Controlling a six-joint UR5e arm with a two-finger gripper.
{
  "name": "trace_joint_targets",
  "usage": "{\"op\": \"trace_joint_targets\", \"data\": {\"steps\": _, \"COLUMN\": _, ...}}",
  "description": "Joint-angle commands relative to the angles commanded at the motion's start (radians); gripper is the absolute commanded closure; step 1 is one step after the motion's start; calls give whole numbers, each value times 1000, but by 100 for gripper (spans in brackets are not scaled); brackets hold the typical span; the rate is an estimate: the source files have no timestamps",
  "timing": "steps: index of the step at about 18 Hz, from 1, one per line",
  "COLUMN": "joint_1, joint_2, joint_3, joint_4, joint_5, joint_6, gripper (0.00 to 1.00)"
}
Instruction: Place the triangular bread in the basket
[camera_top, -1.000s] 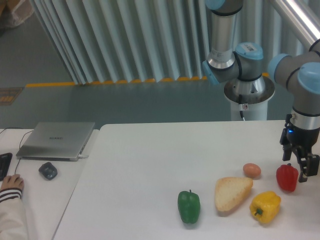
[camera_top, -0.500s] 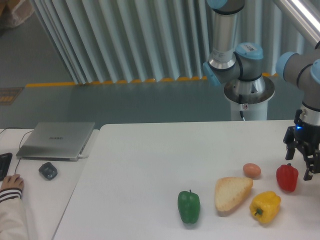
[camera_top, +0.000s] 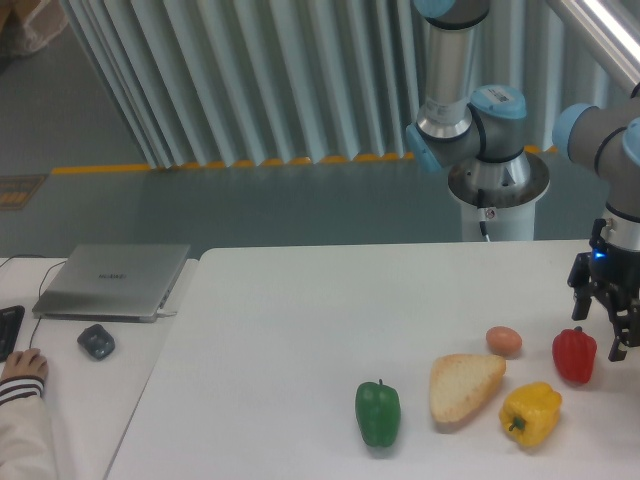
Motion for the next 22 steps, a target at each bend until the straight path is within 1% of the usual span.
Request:
{"op": "trace_joint_targets", "data": {"steps": 8, "joint_1": 5, "joint_2": -2, "joint_3": 2, "joint_4": 2, "joint_5": 2, "joint_6": 11, "gripper": 0}}
{"op": "trace_joint_targets", "data": {"steps": 10, "joint_1": 9, "joint_2": -2, "joint_3": 2, "joint_4": 2, "joint_5": 2, "joint_6": -8, "gripper": 0}}
{"op": "trace_joint_targets", "data": {"steps": 11, "joint_1": 5, "joint_2": -3, "joint_3": 0, "joint_4": 2, "joint_5": 2, "joint_6": -44, "gripper": 0}}
{"op": "trace_joint_targets", "data": {"steps": 13, "joint_1": -14, "joint_2": -12, "joint_3": 12, "joint_4": 3, "joint_5": 0, "joint_6": -156, "gripper": 0}}
{"op": "trace_joint_targets", "data": {"steps": 14, "joint_1": -43, "joint_2": -30, "joint_3": 44, "joint_4": 5, "joint_5": 2, "joint_6": -225, "gripper": 0}}
{"op": "trace_joint_targets", "data": {"steps": 15, "joint_1": -54, "joint_2": -40, "joint_3": 57, "joint_4": 8, "joint_5": 2, "joint_6": -285, "gripper": 0}}
{"op": "trace_joint_targets", "data": {"steps": 17, "joint_1": -89, "joint_2": -52, "joint_3": 64, "joint_4": 20, "joint_5": -2, "joint_6": -398, "gripper": 0}}
{"op": "trace_joint_targets", "data": {"steps": 18, "joint_1": -112, "joint_2": -67, "joint_3": 70, "joint_4": 31, "joint_5": 5, "joint_6": -408, "gripper": 0}}
{"op": "trace_joint_targets", "data": {"steps": 20, "joint_1": -144, "joint_2": -75, "joint_3": 77, "joint_4": 29, "joint_5": 35, "joint_6": -405, "gripper": 0}}
{"op": "trace_joint_targets", "data": {"steps": 22, "joint_1": -201, "joint_2": -77, "joint_3": 93, "joint_4": 26, "joint_5": 63, "joint_6": -404, "gripper": 0}}
